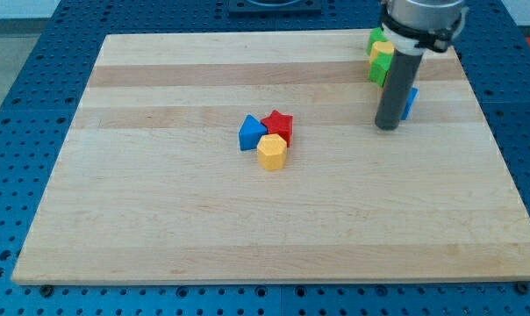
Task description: Move the green star along with red circle and blue cube a bit left
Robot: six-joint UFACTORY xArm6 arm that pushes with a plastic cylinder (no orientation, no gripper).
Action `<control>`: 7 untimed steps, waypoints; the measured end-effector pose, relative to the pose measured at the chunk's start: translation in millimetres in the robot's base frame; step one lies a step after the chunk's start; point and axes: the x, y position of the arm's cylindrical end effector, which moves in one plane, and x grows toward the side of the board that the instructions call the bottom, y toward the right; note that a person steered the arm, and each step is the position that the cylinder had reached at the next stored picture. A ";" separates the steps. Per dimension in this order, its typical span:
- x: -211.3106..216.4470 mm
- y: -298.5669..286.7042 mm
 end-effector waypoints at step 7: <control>-105.9 73.1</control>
